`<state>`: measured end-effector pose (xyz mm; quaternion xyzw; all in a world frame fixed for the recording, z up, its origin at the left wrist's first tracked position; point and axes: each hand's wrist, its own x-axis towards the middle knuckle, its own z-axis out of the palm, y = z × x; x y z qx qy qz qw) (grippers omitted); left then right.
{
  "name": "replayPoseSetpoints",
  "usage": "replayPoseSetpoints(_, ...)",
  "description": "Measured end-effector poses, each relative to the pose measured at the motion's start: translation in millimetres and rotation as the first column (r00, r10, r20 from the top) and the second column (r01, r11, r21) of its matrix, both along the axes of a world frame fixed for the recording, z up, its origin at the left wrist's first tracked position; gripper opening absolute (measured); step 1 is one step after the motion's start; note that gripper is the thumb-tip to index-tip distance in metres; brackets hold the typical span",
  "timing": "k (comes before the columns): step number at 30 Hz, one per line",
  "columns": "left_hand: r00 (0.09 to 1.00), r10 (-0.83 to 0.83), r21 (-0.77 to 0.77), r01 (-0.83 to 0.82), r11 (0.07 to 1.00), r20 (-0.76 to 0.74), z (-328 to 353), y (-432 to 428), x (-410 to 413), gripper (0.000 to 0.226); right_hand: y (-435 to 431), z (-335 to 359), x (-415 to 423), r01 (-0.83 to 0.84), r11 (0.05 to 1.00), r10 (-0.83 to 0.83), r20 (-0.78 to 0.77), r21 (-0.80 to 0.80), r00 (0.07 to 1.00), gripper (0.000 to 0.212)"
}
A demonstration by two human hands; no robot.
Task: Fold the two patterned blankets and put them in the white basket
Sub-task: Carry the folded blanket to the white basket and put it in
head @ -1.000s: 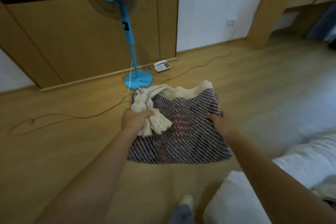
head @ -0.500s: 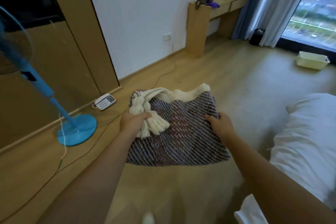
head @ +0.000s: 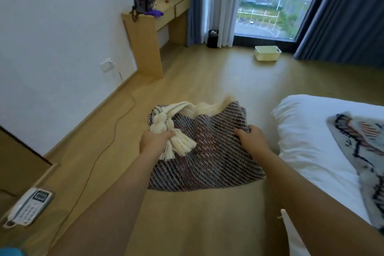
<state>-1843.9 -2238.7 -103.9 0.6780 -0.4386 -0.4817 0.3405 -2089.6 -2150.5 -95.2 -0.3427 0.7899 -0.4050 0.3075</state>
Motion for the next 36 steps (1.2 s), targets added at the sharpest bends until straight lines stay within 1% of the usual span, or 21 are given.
replayPoseSetpoints(4, 0.997, -0.073, -0.004, 0.073, 0.997, 0.010, -8.9, -84.0, -60.5, 0.076, -64.4, -6.0, -54.6, 0.070, 0.998, -0.070, -0.037, 0.006, 0.997, 0.017)
replayPoseSetpoints(6, 0.993, -0.118, -0.006, 0.118, 0.993, -0.011, -12.6, -122.5, -90.1, 0.073, -96.0, -9.9, -82.7, 0.095, 0.995, -0.094, -0.047, 0.014, 0.994, 0.017)
replayPoseSetpoints(9, 0.990, -0.141, -0.012, 0.141, 0.990, -0.022, -14.0, -187.2, -140.6, 0.071, -154.8, -13.0, -132.3, 0.133, 0.991, -0.133, -0.015, -0.006, 0.991, 0.024)
replayPoseSetpoints(13, 0.986, -0.168, -0.012, 0.167, 0.986, -0.014, -3.6, -273.2, -205.8, 0.069, -234.7, -7.3, -198.3, 0.151, 0.989, -0.151, 0.001, -0.002, 0.989, 0.021)
replayPoseSetpoints(16, 0.985, -0.174, -0.022, 0.173, 0.985, -0.024, 5.0, -331.9, -250.3, 0.069, -286.6, -1.2, -239.9, 0.169, 0.985, -0.169, 0.005, -0.017, 0.986, 0.024)
replayPoseSetpoints(21, 0.971, -0.236, -0.016, 0.236, 0.972, -0.043, 0.5, -446.5, -338.5, 0.067, -392.5, -4.6, -325.8, 0.213, 0.977, -0.213, 0.008, -0.016, 0.977, 0.027)
replayPoseSetpoints(24, 0.960, -0.273, -0.025, 0.272, 0.962, -0.058, -3.2, -520.2, -395.8, 0.068, -456.5, -6.2, -375.2, 0.250, 0.968, -0.250, 0.005, -0.035, 0.968, 0.023)
replayPoseSetpoints(30, 0.918, -0.396, -0.039, 0.395, 0.918, -0.030, 4.4, -659.0, -515.0, 0.068, -566.5, -0.4, -475.3, 0.368, 0.930, -0.367, 0.022, -0.026, 0.930, 0.018)
replayPoseSetpoints(33, 0.903, -0.429, -0.032, 0.428, 0.903, -0.011, 6.9, -712.0, -578.6, 0.065, -610.9, -0.1, -529.1, 0.416, 0.909, -0.415, 0.023, -0.035, 0.910, 0.019)
replayPoseSetpoints(36, 0.890, -0.455, -0.033, 0.454, 0.890, -0.018, 0.3, -758.9, -647.0, 0.059, -654.0, -4.8, -591.5, 0.436, 0.899, -0.435, 0.034, -0.029, 0.900, 0.015)
